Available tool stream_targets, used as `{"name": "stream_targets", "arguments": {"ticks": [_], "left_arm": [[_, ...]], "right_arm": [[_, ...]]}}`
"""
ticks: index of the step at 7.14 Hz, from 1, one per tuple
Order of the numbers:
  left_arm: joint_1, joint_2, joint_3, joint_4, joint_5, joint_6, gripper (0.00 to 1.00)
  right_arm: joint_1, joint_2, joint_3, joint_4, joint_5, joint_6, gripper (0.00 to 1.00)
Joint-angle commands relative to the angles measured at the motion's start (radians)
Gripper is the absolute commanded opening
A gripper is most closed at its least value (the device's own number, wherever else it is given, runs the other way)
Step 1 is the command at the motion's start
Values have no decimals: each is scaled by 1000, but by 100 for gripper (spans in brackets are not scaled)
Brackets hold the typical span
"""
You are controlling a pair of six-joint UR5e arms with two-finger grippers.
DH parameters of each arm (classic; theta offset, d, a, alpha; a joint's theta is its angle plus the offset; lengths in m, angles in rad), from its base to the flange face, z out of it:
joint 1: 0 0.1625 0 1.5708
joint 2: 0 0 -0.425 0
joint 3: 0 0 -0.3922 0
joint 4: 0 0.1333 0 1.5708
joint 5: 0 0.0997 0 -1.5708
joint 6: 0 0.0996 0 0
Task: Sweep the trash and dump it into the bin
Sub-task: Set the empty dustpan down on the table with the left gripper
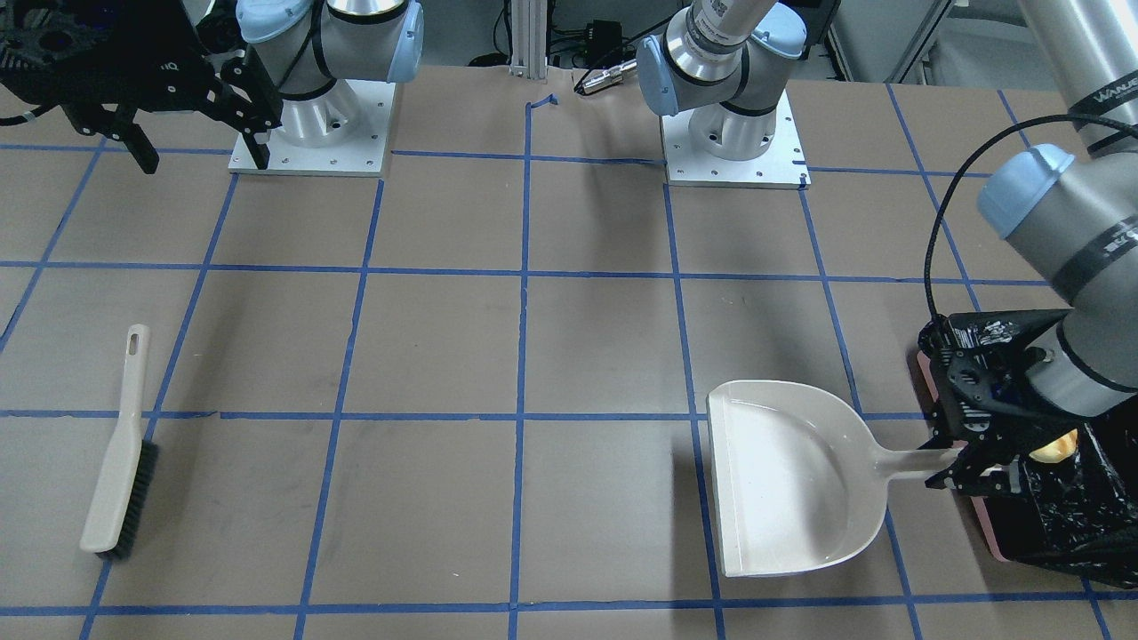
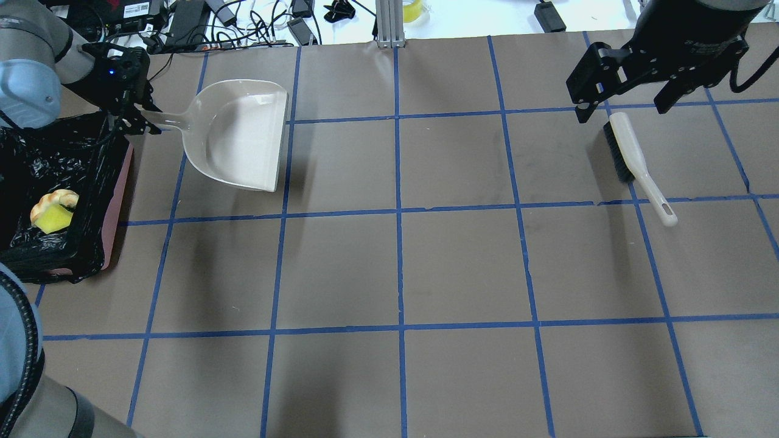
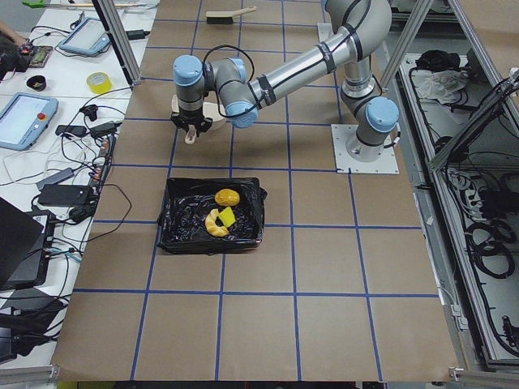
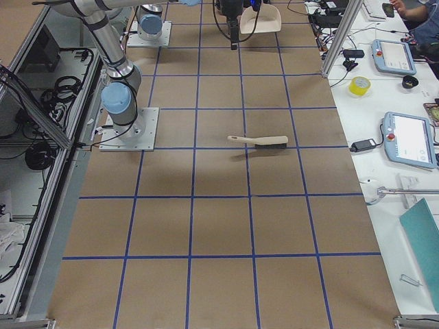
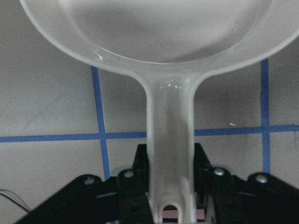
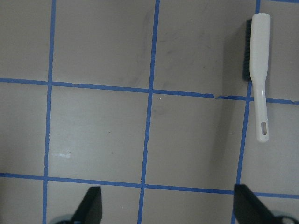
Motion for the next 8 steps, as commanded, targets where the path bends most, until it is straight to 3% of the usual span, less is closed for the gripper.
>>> {"name": "stream_targets", "arguments": {"ticks": [1,3,8], "left_arm": [[-68,-30,-27,66,1,-96,0],[-71,-82,-64,176,-3,-109,0],[-71,-103,-84,161,-14,-114,0]], "right_arm": [[0,-16,1,10,23,-6,100],[0,-18,1,8,25,-6,100],[0,-21,4,16,22,-14,100]]}}
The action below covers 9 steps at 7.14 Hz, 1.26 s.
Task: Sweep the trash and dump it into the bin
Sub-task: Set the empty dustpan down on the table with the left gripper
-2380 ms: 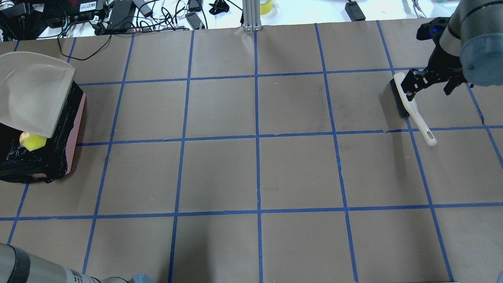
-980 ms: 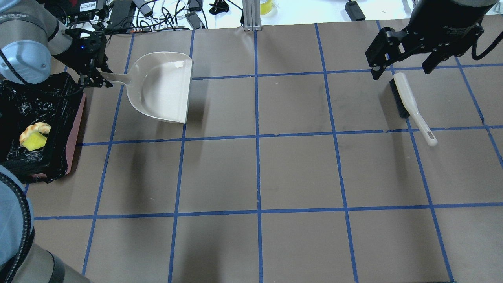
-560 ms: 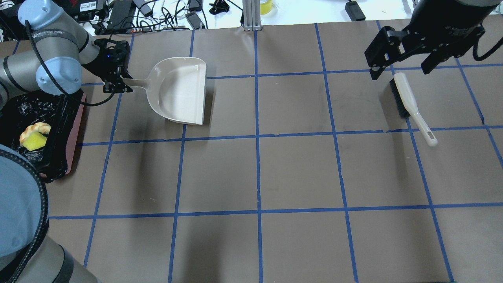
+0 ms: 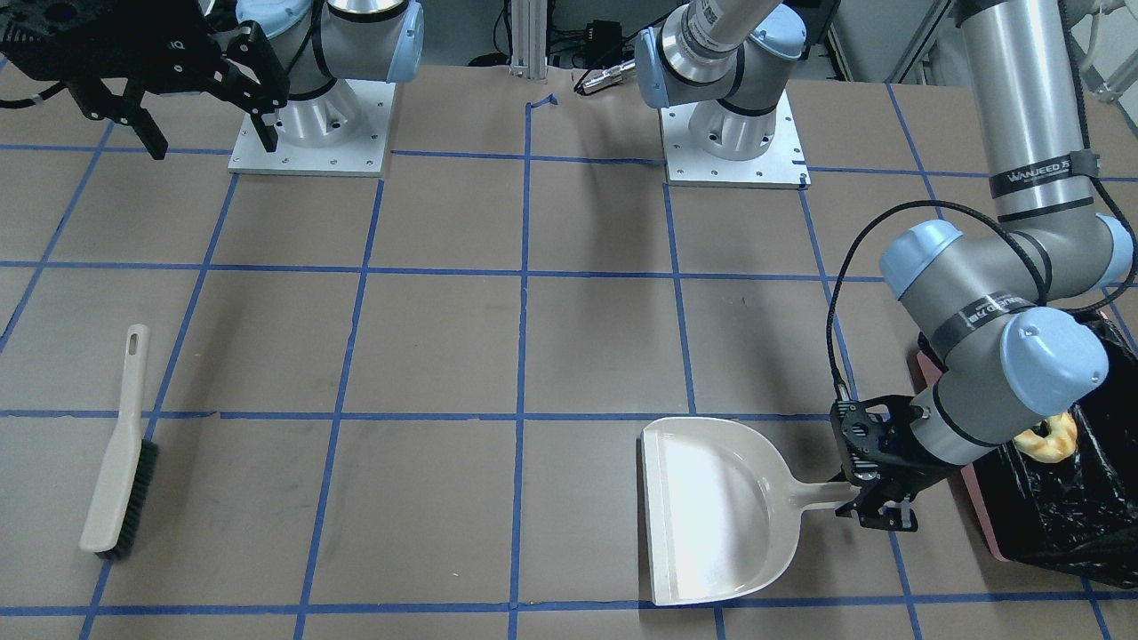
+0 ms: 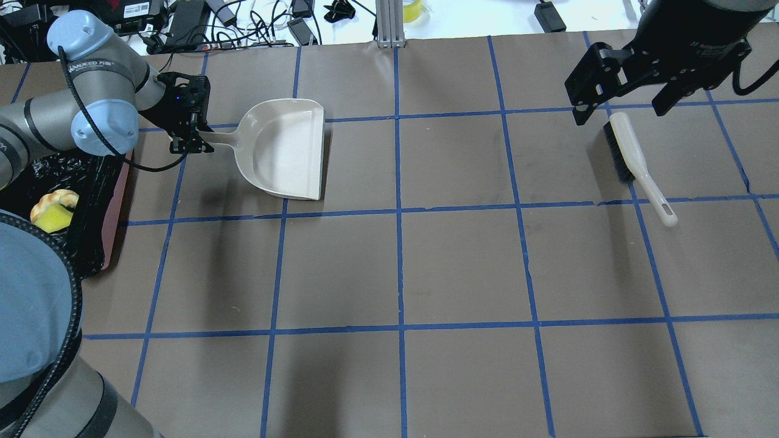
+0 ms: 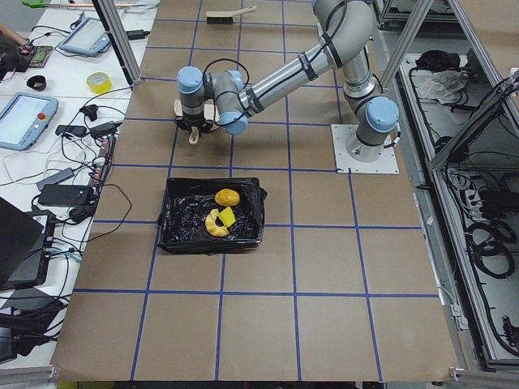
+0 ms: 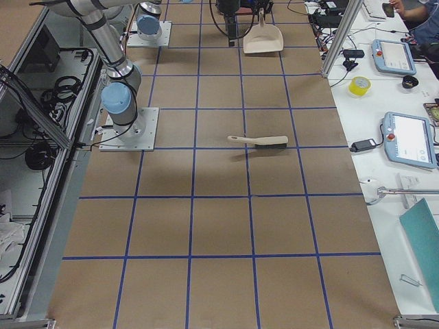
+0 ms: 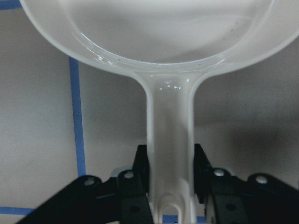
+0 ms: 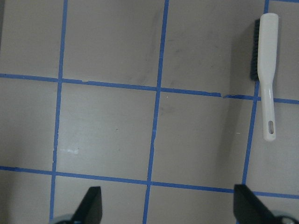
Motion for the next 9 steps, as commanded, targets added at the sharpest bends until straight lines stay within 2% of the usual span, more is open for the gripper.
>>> {"name": "stream_targets", "arguments": {"ticks": [1,2,3,6,9], "left_arm": [[0,-11,-6,4,-10,0,16],[0,-10,-7,-1,-9,0,68],[0,-7,-7,-1,-4,-1,81],[-46,69,6,-68,-7,-88,81],[-204,207,9,-111,-10,-520,81]], "right_arm": [[0,-3,5,3,-1,-1,100],[0,-7,7,3,-1,-3,100],[0,-7,10,3,-1,-3,100],[0,-7,10,5,-1,-1,100],[0,-13,10,3,1,0,100]]}}
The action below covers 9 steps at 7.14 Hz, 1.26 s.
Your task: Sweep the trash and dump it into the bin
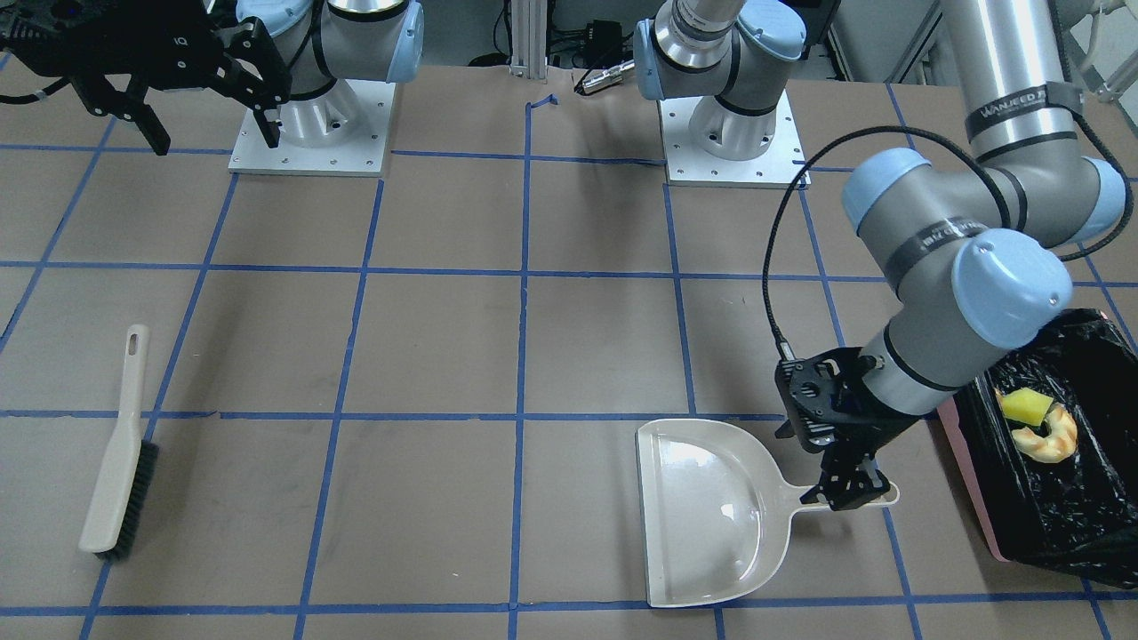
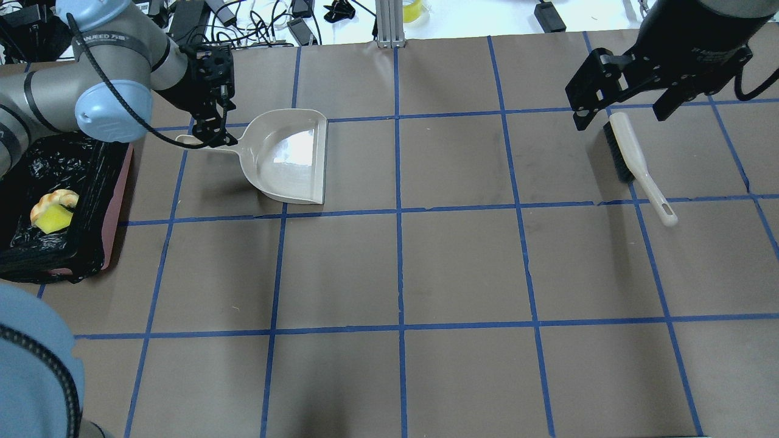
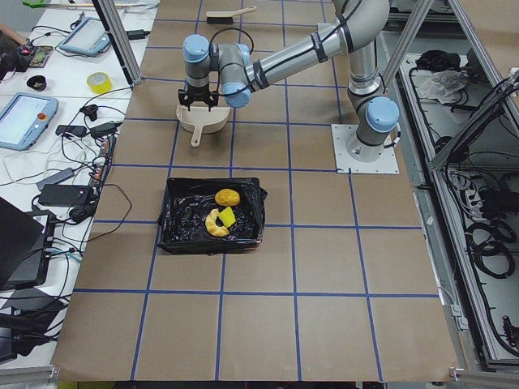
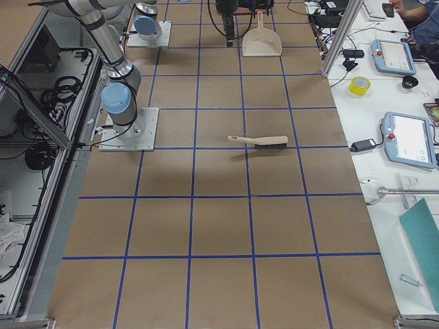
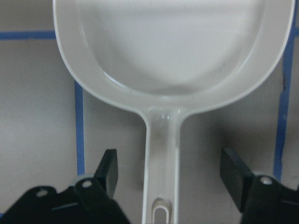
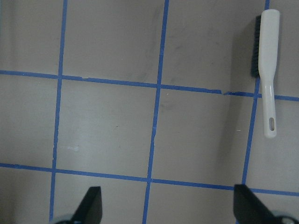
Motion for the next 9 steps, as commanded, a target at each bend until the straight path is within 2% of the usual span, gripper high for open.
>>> {"name": "stream_targets", "arguments": {"ticks": [1,2,3,4,5,6,8,9], "left_arm": [[-74,115,8,-69,-2,-287,81],[-81,155,7,-96,-13,-442,81],[-81,204,11,-98,-69,-580,85],[-81,250,13,-153,-57,-606,86],[-79,288,13,-176,-47,-770,90],[-78,317,13,-204,-13,-929,93],[-73,376,13,-340,90,-1087,97],[-68,403,13,-385,90,-1191,97]], "right_arm": [[0,0,0,0,0,1,100],[0,0,0,0,0,-5,100],[0,0,0,0,0,-8,100],[0,1,1,0,-2,-8,100],[0,0,1,0,0,-7,100],[0,0,6,0,0,-5,100],[0,0,9,0,0,-3,100],[0,-2,10,-2,0,-3,100]]}}
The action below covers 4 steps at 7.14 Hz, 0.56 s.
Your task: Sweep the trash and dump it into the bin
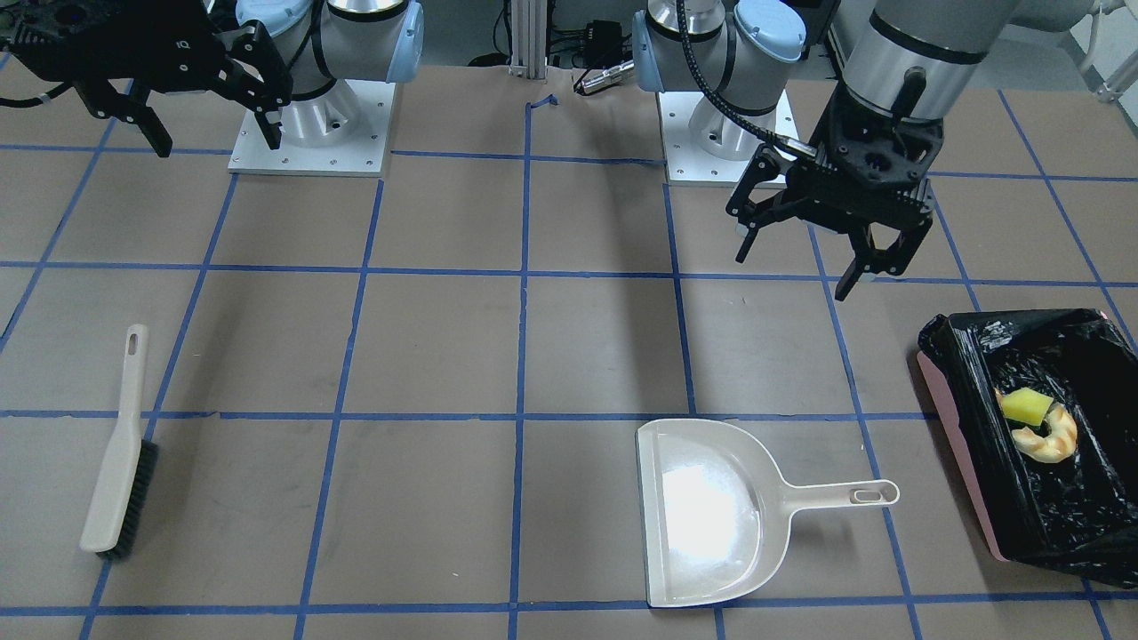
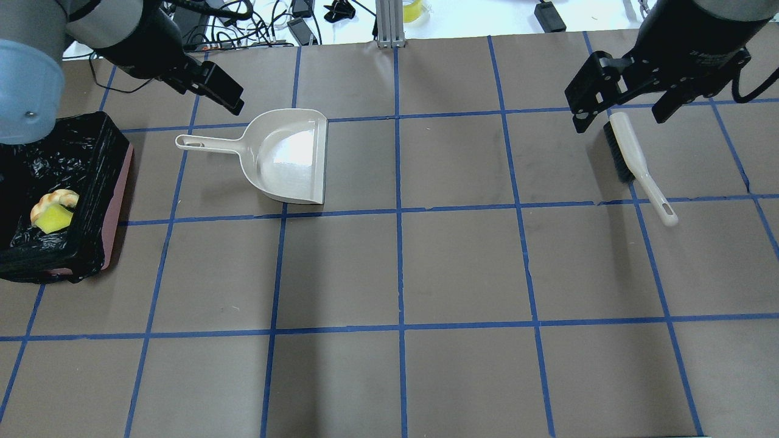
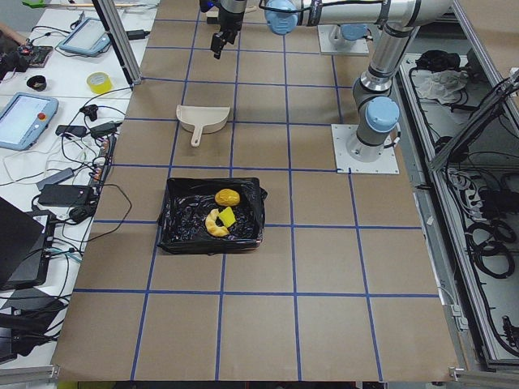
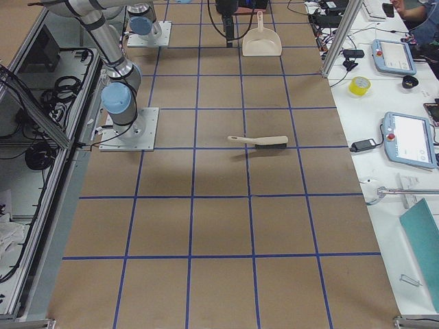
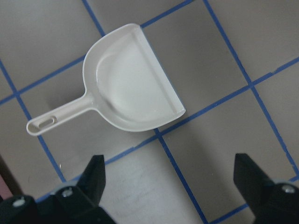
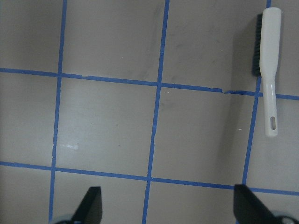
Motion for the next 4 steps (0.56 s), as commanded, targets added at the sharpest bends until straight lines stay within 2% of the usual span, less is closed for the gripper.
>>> {"name": "stream_targets", "arguments": {"ticks": [1,2,4], "left_arm": [[5,54,0,-103,27,-180,100],[6,71,2,-171,70,-243,100],[8,116,8,-277,63,-309,100]], "right_arm": [[0,-3,2,-1,3,0,100],[0,-3,2,0,2,0,100],[0,-4,2,-1,-9,-3,100]]}}
